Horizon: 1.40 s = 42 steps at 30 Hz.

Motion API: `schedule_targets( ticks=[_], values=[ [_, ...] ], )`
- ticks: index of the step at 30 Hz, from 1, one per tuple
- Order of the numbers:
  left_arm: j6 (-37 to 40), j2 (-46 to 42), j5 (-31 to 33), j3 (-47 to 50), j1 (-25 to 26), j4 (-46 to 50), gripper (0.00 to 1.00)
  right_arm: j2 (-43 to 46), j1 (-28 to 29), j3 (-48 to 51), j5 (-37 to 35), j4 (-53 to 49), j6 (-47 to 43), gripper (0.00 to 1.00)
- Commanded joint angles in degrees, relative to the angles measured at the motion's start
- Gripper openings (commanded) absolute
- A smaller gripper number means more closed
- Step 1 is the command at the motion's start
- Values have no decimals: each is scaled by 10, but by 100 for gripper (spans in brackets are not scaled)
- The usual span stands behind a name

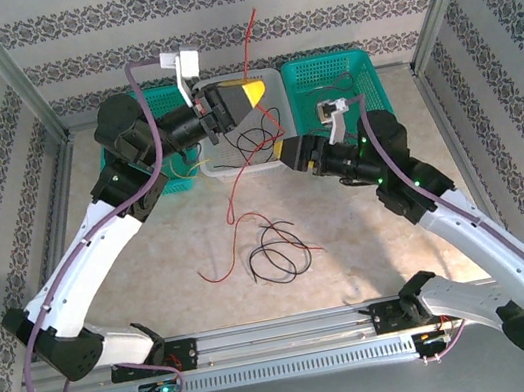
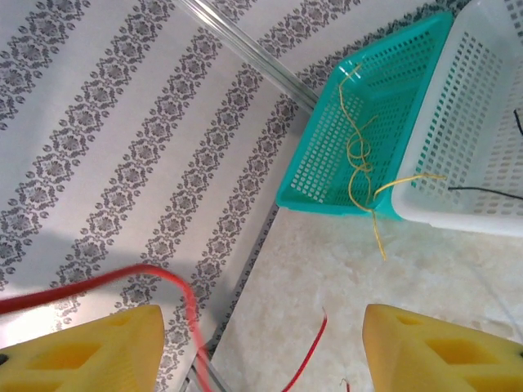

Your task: Untangle the cables

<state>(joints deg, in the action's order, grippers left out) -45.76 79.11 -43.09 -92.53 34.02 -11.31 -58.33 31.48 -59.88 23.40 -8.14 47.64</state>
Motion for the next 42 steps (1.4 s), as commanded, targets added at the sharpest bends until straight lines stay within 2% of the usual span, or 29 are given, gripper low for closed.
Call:
schedule_targets(
  ticks=[1,5,9,12,14,15,18,28,33,37,39,40,42],
  values=[
    [-6,7,2,-35,3,-43,0,-6,32,12,3,75,2,65],
    [1,21,2,-67,2,-32,0,-13,70,14,-10,85,-16,65],
    [-15,27,7,-72,2,-55,0,-13,72,24,-13,93,-9,64],
    [-24,29,5,-78,2,-65,0,-17,72,24,-13,85,-13,49],
    [-18,26,6,-82,2,-59,0,-21,70,25,-12,83,-12,32],
    [-15,24,7,-84,1,-54,0,-23,71,24,-12,81,-12,27],
    [-10,20,8,-89,-3,-48,0,-26,70,25,-11,81,-11,19],
    [-16,4,11,-68,-19,-54,0,-26,59,30,-14,60,-11,0],
    [-27,-29,60,3,-47,-49,0,-4,19,37,-25,26,-9,0],
    [-11,-55,152,47,-60,52,0,18,-27,32,-25,-12,-27,0],
    [-4,-56,173,54,-63,110,0,24,-43,16,-34,-43,-46,0],
    [-4,-58,179,64,-63,126,10,24,-51,6,-39,-57,-53,0],
    [-14,-70,182,98,-63,121,39,20,-66,-13,-43,-76,-68,0]
  ],
)
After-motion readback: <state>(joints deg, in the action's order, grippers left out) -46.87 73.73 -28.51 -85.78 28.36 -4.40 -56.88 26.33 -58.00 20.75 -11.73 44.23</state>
